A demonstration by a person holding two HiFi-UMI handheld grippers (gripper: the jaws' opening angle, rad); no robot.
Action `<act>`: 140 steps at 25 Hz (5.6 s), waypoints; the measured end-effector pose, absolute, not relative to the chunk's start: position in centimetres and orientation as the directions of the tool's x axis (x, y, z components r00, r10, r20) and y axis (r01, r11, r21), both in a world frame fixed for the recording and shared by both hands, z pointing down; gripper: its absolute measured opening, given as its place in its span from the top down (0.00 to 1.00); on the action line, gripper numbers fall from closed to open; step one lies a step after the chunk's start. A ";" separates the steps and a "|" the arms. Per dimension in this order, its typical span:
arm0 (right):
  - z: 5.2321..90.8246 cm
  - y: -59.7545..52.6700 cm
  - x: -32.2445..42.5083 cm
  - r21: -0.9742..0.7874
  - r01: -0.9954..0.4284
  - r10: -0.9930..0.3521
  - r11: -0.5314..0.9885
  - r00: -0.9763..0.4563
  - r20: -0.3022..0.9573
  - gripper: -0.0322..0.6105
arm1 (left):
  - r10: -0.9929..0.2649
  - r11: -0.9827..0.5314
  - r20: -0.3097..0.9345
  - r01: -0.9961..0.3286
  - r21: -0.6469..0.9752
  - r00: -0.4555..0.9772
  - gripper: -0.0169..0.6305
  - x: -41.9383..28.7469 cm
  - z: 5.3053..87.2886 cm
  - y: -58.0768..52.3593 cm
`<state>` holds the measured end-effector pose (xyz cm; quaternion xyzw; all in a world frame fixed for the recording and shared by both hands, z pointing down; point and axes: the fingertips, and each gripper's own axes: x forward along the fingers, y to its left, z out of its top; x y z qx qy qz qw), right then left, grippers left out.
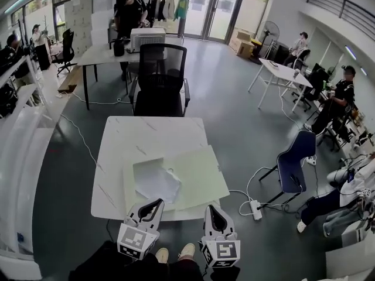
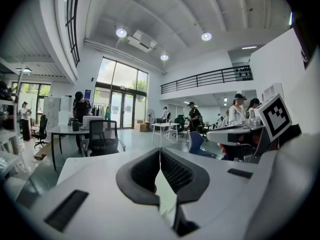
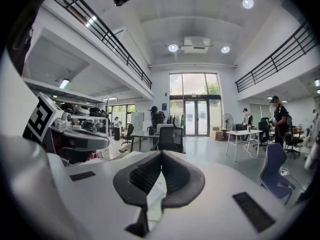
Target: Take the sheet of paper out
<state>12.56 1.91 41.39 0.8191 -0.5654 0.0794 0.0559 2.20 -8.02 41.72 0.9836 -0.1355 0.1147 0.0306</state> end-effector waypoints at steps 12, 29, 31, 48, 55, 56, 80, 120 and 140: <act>44.2 -10.1 16.4 -0.004 -0.991 -0.958 -0.131 0.126 0.259 0.92 | -0.481 -0.854 0.287 -0.516 0.060 0.828 0.94 2.2 44.3 -17.1; 58.2 -20.8 19.6 -0.129 -0.988 -0.887 0.089 -0.137 0.442 0.92 | -0.588 -0.688 0.477 -0.714 0.130 0.653 0.94 3.7 57.1 -24.6; 59.6 -21.3 19.9 -0.140 -0.986 -0.875 0.091 -0.147 0.462 0.92 | -0.584 -0.681 0.495 -0.720 0.133 0.643 0.94 3.9 58.5 -25.1; 71.6 -22.8 21.0 -0.233 -0.970 -0.753 0.064 -0.200 0.626 0.92 | -0.539 -0.643 0.584 -0.744 0.181 0.608 0.94 5.2 66.9 -26.6; 73.9 -23.1 20.3 -0.275 -0.960 -0.708 0.060 -0.235 0.666 0.63 | -0.529 -0.635 0.598 -0.748 0.191 0.602 0.94 5.7 68.0 -26.8; 74.2 -23.2 20.3 -0.280 -0.958 -0.699 0.056 -0.238 0.674 0.61 | -0.528 -0.634 0.600 -0.749 0.192 0.601 0.94 5.7 68.1 -26.9; 78.2 -23.6 18.9 -0.324 -0.941 -0.610 0.097 -0.314 0.728 0.92 | -0.531 -0.590 0.627 -0.780 0.209 0.570 0.94 4.9 70.8 -27.5; 56.7 -17.0 22.2 -0.214 -0.977 -0.848 -0.014 -0.102 0.519 0.92 | -0.602 -0.733 0.393 -0.676 0.072 0.695 0.94 6.4 50.3 -21.0; 43.8 -6.4 22.0 -0.145 -0.973 -0.944 -0.181 0.131 0.302 0.92 | -0.488 -0.859 0.262 -0.511 0.022 0.833 0.94 6.4 42.6 -13.8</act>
